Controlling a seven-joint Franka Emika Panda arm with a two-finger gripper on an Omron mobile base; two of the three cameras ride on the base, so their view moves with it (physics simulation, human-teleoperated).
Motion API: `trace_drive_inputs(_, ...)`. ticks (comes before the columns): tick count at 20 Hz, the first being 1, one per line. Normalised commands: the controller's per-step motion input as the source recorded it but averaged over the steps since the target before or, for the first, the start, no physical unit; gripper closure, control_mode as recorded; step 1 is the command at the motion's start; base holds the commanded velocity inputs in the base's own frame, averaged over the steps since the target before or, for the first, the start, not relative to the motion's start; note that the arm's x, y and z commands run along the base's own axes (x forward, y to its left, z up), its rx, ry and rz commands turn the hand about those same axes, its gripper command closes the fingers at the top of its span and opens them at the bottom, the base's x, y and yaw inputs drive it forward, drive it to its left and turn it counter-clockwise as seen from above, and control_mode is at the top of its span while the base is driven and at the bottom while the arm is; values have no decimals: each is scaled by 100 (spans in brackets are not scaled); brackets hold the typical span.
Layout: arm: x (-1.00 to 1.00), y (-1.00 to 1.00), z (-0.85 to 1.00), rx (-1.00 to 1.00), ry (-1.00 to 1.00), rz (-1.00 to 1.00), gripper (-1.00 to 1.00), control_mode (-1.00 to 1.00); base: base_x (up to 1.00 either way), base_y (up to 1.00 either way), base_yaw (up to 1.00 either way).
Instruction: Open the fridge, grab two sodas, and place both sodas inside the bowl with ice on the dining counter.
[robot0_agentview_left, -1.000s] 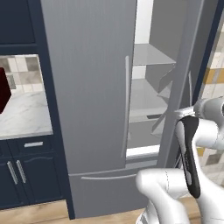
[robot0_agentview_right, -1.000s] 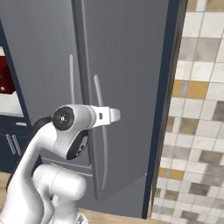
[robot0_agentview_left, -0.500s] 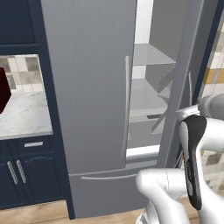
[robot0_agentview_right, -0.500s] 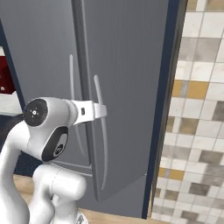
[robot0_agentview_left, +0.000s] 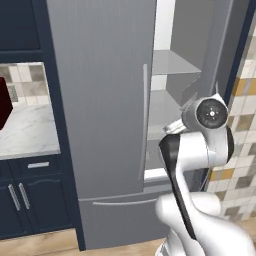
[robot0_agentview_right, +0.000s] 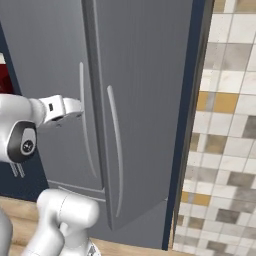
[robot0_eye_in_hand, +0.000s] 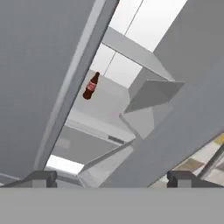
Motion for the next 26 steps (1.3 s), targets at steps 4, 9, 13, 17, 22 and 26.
trace_drive_inputs(4,73,76,24,-20,15,0,-100,-100,0,0,0)
trace_drive_inputs(9,100,38,25,-12,20,-5,-100,-100,0,0,0)
trace_drive_inputs(13,99,-4,12,-5,20,-10,-100,-100,0,0,0)
trace_drive_inputs(17,79,-28,0,-6,9,-13,-100,-100,0,0,0)
trace_drive_inputs(22,57,-46,-11,-6,7,-15,-100,-100,0,0,0)
trace_drive_inputs(26,15,-60,-21,-5,1,-16,-100,-100,0,0,0)
